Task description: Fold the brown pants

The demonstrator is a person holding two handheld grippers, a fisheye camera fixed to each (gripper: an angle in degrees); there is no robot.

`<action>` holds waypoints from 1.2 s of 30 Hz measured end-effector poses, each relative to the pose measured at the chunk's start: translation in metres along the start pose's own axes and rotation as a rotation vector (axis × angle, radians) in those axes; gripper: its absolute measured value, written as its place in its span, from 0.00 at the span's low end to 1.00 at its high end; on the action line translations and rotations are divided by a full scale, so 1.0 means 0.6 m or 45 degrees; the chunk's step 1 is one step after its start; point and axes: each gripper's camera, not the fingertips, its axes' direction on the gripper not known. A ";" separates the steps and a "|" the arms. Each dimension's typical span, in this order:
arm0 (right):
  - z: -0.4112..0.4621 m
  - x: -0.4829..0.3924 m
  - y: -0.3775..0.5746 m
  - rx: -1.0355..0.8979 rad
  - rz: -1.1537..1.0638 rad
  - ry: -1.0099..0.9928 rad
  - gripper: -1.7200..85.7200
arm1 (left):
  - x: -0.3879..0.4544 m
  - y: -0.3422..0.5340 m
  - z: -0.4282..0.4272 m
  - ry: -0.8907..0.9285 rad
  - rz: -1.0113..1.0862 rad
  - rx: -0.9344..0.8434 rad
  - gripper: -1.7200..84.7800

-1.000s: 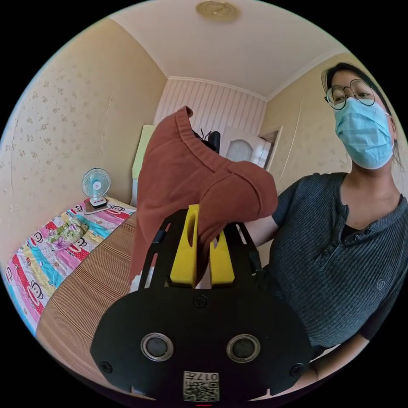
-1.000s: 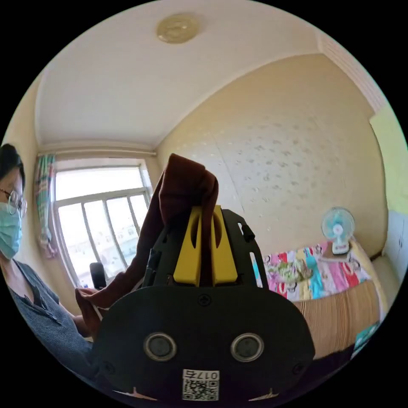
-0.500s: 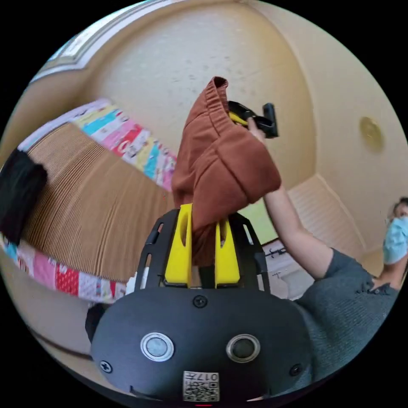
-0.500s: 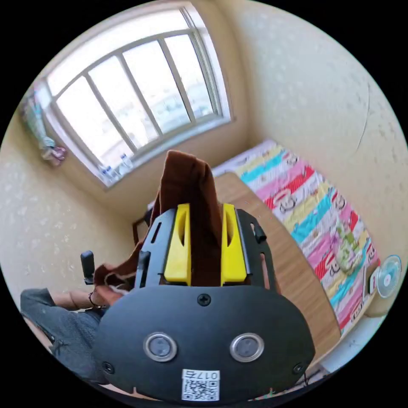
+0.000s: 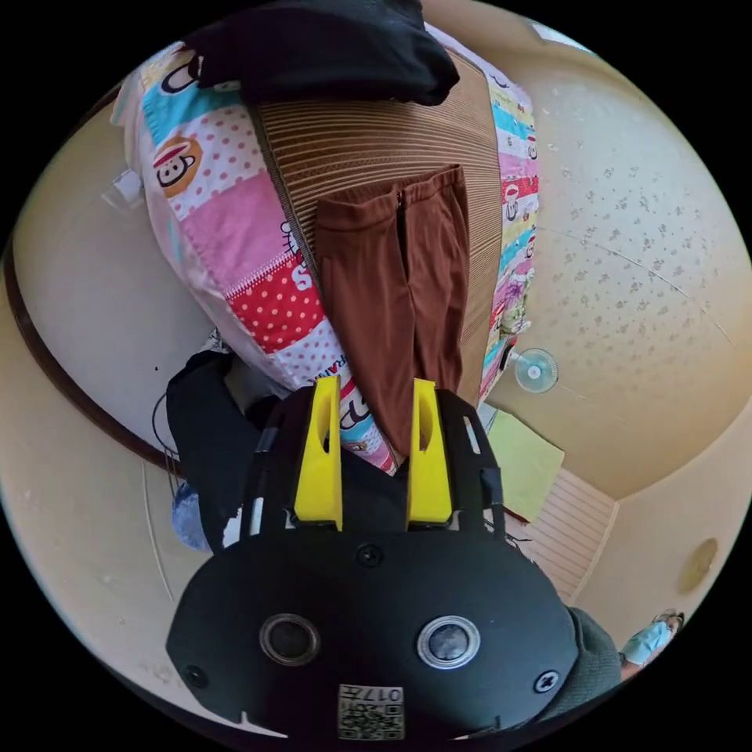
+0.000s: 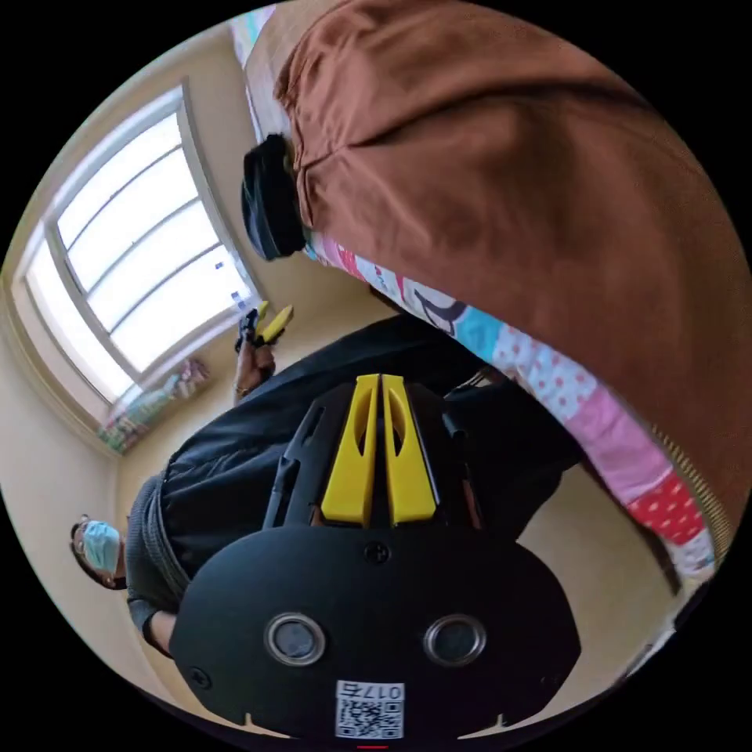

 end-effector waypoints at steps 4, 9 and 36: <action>-0.138 0.151 0.272 0.973 0.164 -0.589 0.03 | 0.017 -0.138 -0.004 -0.147 0.003 -0.071 0.19; -0.080 0.248 0.552 1.904 0.236 -1.161 0.02 | 0.030 -0.250 -0.033 -0.178 -0.035 -0.066 0.19; -0.172 0.184 0.546 1.658 0.281 -1.348 0.02 | -0.087 -0.253 -0.416 0.003 0.047 -0.093 0.15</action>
